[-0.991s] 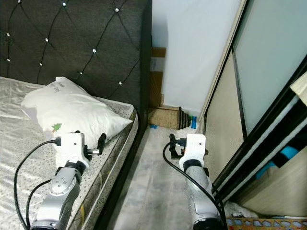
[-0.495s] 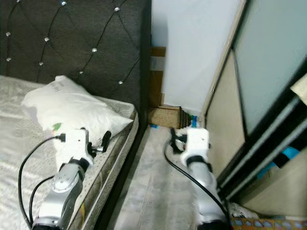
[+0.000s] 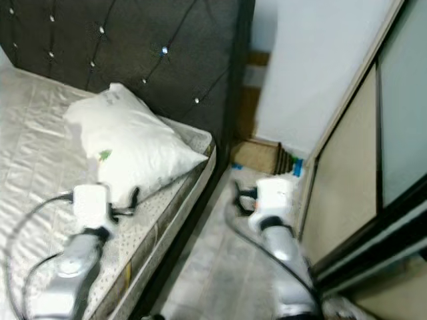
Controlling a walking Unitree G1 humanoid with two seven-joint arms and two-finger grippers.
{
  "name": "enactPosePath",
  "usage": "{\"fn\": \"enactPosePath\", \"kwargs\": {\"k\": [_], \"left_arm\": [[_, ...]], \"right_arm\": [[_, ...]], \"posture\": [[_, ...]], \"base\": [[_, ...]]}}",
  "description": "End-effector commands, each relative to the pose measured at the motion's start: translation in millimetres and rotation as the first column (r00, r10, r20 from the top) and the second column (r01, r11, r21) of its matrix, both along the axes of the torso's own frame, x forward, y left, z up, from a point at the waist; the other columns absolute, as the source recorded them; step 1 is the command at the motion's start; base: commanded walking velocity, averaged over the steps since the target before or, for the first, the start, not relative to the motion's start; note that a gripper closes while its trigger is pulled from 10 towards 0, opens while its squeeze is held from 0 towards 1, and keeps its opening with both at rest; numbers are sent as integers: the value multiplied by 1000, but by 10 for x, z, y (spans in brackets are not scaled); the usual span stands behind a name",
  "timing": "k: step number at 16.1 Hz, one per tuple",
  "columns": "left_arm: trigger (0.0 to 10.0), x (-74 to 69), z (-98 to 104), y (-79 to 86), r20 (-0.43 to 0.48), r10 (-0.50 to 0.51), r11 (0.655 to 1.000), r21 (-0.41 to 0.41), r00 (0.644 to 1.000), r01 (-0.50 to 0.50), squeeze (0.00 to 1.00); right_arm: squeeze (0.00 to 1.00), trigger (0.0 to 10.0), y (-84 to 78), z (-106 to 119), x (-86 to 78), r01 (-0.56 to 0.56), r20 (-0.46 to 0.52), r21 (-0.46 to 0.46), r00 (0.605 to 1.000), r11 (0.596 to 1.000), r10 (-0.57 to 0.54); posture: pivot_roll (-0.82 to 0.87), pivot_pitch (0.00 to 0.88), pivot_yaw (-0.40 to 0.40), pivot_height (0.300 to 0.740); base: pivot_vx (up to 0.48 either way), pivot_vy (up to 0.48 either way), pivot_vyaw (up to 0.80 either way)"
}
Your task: Clean up the room
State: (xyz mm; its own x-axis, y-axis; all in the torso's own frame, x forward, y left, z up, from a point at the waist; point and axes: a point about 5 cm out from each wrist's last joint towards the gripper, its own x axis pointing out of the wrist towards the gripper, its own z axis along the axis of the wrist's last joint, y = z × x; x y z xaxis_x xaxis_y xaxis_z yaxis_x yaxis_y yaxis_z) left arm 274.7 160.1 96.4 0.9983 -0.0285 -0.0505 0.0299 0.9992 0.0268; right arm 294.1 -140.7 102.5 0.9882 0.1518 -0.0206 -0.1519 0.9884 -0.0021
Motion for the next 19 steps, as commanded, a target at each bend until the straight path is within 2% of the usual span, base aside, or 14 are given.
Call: {"fn": "enactPosePath", "kwargs": {"k": [1,4,6,8,9,10,12,14,19], "left_arm": [[10000,-9,51,-32,25,-12,1000,-6,1000,12,0],[10000,-14,52,-20,14,-27,999,-27,1000,28,0],[10000,-10,59,-18,9,-12,1000,-2,1000,12,0],[10000,-14,59,-13,1,36,998,59,999,-36,0],[10000,-16,78,-40,37,-27,999,34,999,26,0],[10000,-18,70,-27,34,-11,999,43,999,10,0],[10000,-16,70,-43,31,-27,1000,3,999,27,0],[10000,-9,89,-41,49,-9,999,33,999,7,0],[10000,35,150,26,83,-20,1000,11,996,20,0]], "right_arm": [[0,10000,-93,0,-12,24,-7,-3,1000,1000,-24],[0,10000,-89,2,-3,22,-9,2,1000,1000,-22],[0,10000,-89,11,14,22,-8,2,1000,1000,-22],[0,10000,-73,13,32,14,-7,4,1000,1000,-14],[0,10000,-62,12,34,11,-6,4,1000,1000,-11],[0,10000,-49,8,34,6,-7,7,1000,1000,-6],[0,10000,-30,1,30,-1,-8,11,1000,1000,1],[0,10000,0,1,32,-18,-6,23,1000,1000,18],[0,10000,29,40,101,-22,8,35,1000,999,22]], "posture": [[-6,107,-11,740],[-6,98,-9,740],[-6,98,-9,740],[-3,92,-7,740],[-3,90,-6,740],[-3,88,-6,740],[-1,84,-5,740],[-2,76,-3,740],[8,79,-2,740]], "base": [[0,0,800],[0,0,800],[0,0,800],[0,0,800],[0,0,800],[0,0,800],[0,0,800],[0,0,800],[0,0,800]]}}
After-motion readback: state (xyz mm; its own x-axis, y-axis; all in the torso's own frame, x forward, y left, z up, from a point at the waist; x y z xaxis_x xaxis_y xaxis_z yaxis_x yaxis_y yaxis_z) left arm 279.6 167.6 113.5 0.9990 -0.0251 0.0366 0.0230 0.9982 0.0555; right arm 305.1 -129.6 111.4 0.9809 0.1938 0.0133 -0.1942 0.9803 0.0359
